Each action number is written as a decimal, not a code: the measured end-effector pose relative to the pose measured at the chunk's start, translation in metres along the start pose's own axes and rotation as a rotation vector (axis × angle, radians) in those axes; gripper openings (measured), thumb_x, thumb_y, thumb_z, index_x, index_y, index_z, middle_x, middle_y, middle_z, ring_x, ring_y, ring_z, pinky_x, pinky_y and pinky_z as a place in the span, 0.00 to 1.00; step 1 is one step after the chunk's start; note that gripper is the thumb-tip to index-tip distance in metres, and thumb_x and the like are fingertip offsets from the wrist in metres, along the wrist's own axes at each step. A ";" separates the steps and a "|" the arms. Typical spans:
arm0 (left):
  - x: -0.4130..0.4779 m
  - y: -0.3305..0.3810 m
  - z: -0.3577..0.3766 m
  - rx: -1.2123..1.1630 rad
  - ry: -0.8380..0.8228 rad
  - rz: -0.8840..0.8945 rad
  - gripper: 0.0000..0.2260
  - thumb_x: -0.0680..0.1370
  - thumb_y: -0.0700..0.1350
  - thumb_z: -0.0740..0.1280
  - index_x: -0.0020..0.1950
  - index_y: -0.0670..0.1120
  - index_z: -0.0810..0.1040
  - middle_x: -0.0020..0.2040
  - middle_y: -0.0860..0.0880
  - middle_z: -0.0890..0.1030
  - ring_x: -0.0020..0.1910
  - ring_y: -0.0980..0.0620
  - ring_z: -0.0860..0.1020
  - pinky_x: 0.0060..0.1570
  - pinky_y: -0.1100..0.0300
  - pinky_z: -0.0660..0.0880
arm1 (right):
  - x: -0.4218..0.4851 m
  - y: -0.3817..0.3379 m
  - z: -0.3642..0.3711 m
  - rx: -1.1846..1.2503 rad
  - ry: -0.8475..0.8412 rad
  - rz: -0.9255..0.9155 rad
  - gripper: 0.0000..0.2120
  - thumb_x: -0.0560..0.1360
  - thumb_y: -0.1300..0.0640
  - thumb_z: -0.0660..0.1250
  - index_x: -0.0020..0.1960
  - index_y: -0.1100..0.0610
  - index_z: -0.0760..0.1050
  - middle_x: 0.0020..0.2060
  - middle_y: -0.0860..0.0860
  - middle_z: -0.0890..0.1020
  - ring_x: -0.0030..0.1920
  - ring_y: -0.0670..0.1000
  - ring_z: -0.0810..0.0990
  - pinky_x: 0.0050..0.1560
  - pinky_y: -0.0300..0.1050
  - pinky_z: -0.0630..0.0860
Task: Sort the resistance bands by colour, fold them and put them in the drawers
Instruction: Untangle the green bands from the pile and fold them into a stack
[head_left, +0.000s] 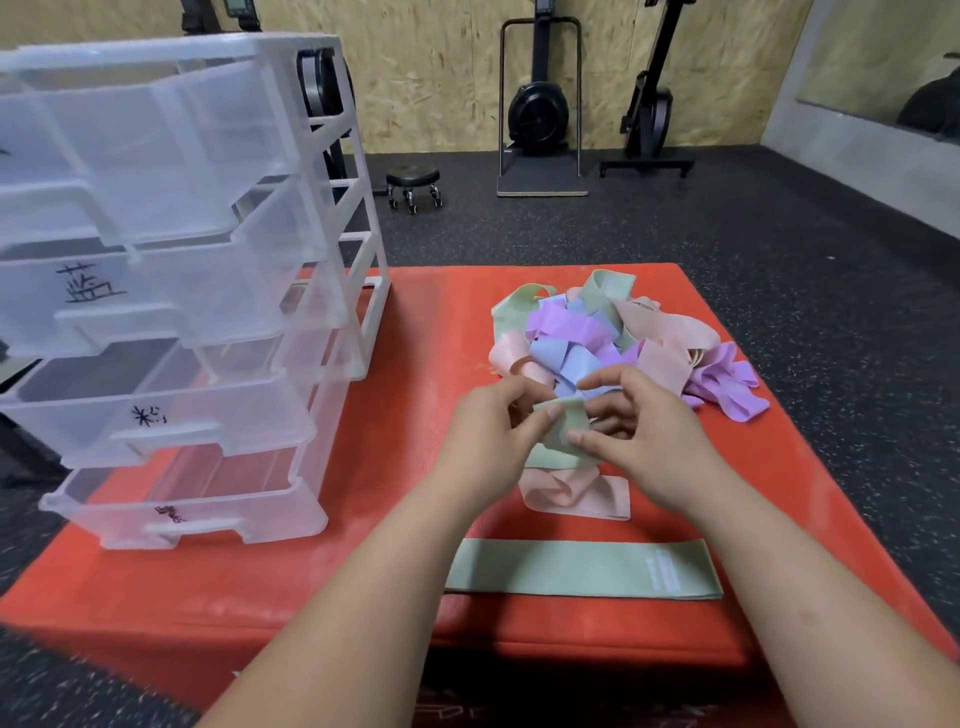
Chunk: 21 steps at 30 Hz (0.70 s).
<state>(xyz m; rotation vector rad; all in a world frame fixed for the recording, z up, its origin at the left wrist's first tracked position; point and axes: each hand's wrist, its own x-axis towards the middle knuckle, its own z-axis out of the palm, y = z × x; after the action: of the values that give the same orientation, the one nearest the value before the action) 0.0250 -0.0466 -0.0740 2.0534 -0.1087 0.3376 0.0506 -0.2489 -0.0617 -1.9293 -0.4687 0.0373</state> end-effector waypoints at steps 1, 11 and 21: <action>0.000 0.000 -0.004 -0.035 0.007 0.002 0.01 0.81 0.47 0.73 0.51 0.52 0.85 0.39 0.52 0.83 0.38 0.52 0.80 0.40 0.53 0.76 | 0.001 0.002 0.001 -0.048 -0.032 -0.005 0.19 0.73 0.62 0.79 0.58 0.46 0.78 0.44 0.48 0.88 0.44 0.48 0.86 0.53 0.52 0.83; -0.011 0.012 -0.033 -0.164 0.115 0.046 0.03 0.79 0.44 0.75 0.50 0.50 0.83 0.41 0.50 0.84 0.40 0.43 0.80 0.43 0.46 0.79 | 0.006 0.002 0.025 -0.274 -0.084 -0.084 0.10 0.74 0.55 0.78 0.51 0.44 0.80 0.43 0.42 0.85 0.46 0.45 0.83 0.53 0.51 0.80; -0.025 0.024 -0.077 -0.343 0.553 0.054 0.01 0.81 0.41 0.73 0.53 0.45 0.83 0.46 0.47 0.85 0.44 0.57 0.80 0.46 0.62 0.77 | 0.006 -0.024 0.012 -0.242 0.123 -0.179 0.10 0.78 0.58 0.73 0.57 0.46 0.82 0.49 0.39 0.86 0.51 0.40 0.83 0.55 0.37 0.76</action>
<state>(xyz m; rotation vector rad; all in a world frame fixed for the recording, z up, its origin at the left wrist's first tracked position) -0.0193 0.0074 -0.0255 1.5612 0.1109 0.8459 0.0459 -0.2291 -0.0442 -2.1030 -0.5828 -0.2632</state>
